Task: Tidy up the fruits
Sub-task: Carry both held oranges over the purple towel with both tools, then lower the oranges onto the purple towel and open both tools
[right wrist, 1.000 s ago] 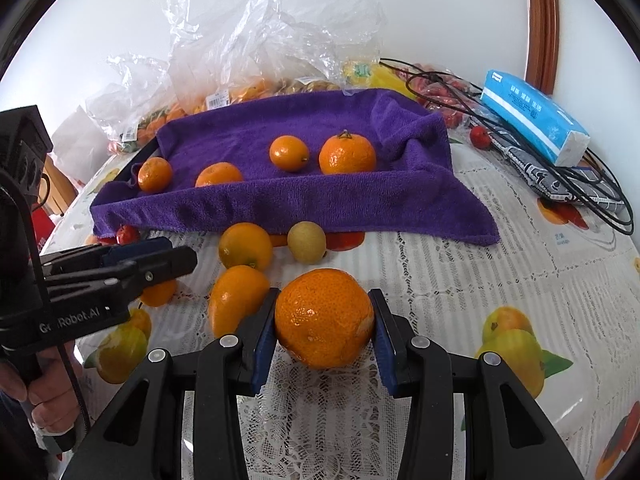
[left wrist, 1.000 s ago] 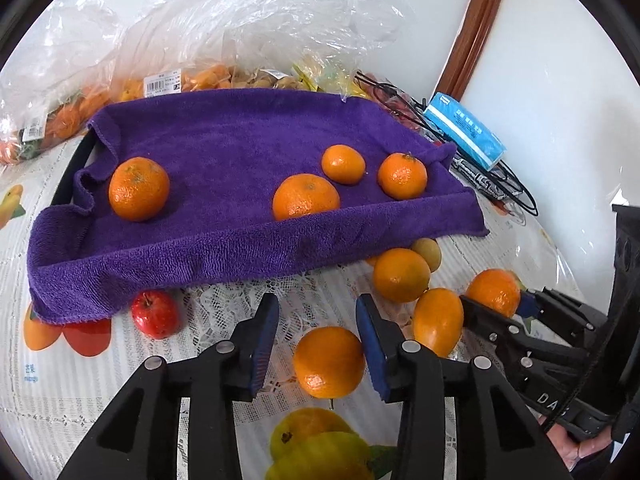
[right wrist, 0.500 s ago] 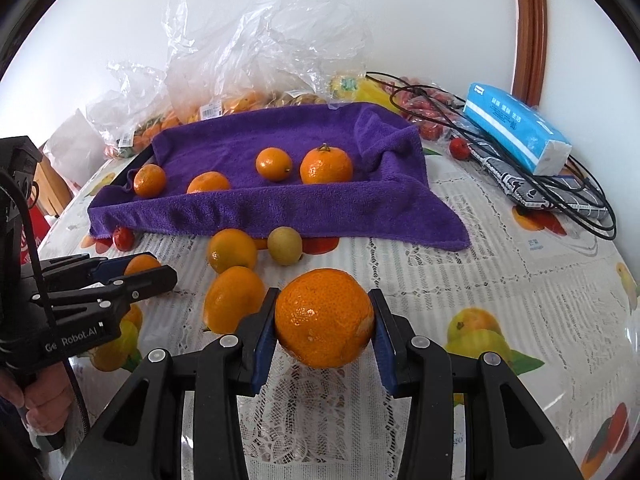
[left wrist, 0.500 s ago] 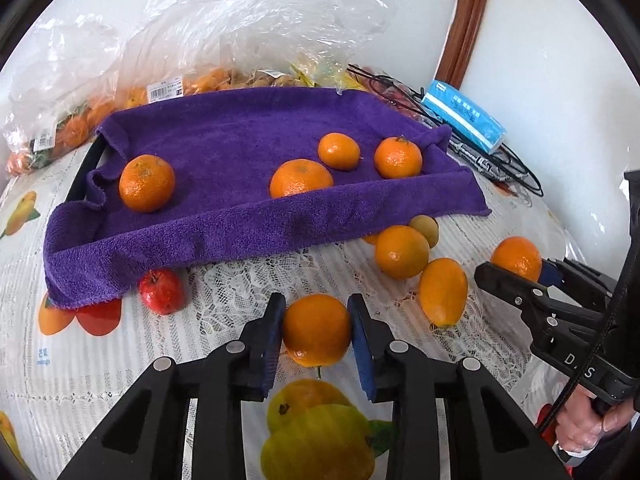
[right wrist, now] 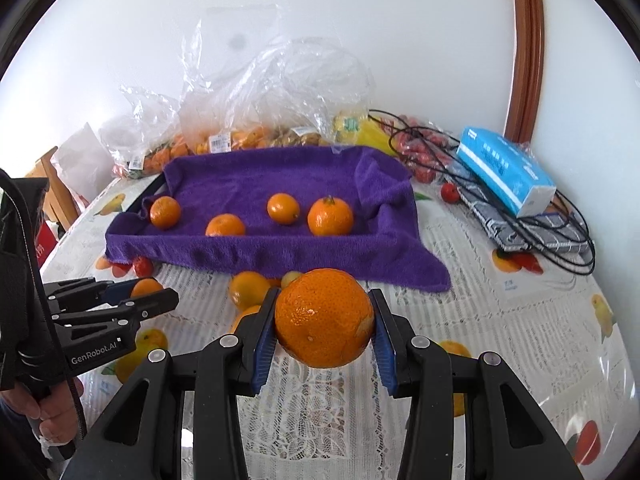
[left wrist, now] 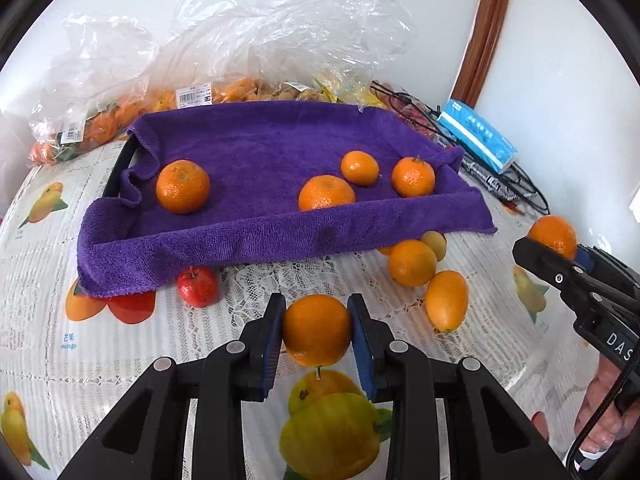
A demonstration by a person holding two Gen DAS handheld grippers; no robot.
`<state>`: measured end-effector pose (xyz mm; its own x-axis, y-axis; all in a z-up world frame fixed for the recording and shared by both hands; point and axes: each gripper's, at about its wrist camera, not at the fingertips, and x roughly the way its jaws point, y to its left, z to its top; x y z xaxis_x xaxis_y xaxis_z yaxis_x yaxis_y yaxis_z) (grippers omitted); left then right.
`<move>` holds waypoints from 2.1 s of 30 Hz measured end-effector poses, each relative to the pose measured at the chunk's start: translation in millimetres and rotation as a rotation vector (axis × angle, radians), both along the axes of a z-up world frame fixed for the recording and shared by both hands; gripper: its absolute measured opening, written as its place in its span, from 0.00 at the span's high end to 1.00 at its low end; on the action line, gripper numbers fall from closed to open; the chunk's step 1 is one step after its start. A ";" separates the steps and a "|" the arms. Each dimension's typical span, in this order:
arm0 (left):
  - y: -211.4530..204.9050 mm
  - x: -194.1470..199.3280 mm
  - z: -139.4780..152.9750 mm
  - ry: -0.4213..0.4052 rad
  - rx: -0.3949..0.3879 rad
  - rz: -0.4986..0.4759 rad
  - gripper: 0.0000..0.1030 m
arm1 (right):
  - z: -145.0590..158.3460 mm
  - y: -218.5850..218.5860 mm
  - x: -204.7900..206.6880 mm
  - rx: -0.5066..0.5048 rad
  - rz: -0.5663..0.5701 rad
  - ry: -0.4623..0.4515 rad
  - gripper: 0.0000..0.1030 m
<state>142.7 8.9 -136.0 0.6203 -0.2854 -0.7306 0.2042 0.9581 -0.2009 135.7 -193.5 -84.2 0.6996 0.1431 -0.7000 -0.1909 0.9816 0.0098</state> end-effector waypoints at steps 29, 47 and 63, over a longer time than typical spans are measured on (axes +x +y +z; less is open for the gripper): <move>47.8 68.7 68.1 -0.126 -0.009 0.218 0.71 | 50.8 19.9 91.9 0.076 0.006 -0.095 0.59; 63.5 95.4 30.7 -0.104 -0.029 0.279 0.71 | 10.5 31.4 138.7 0.114 0.046 -0.067 0.59; 56.7 96.8 20.0 -0.073 -0.025 0.257 0.71 | -19.1 36.3 145.4 0.091 0.039 0.002 0.59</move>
<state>239.6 65.6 -116.0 0.7257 -0.1293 -0.6758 -0.0303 0.9752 -0.2191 281.0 -157.2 -103.3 0.6907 0.2327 -0.6846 -0.2284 0.9685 0.0988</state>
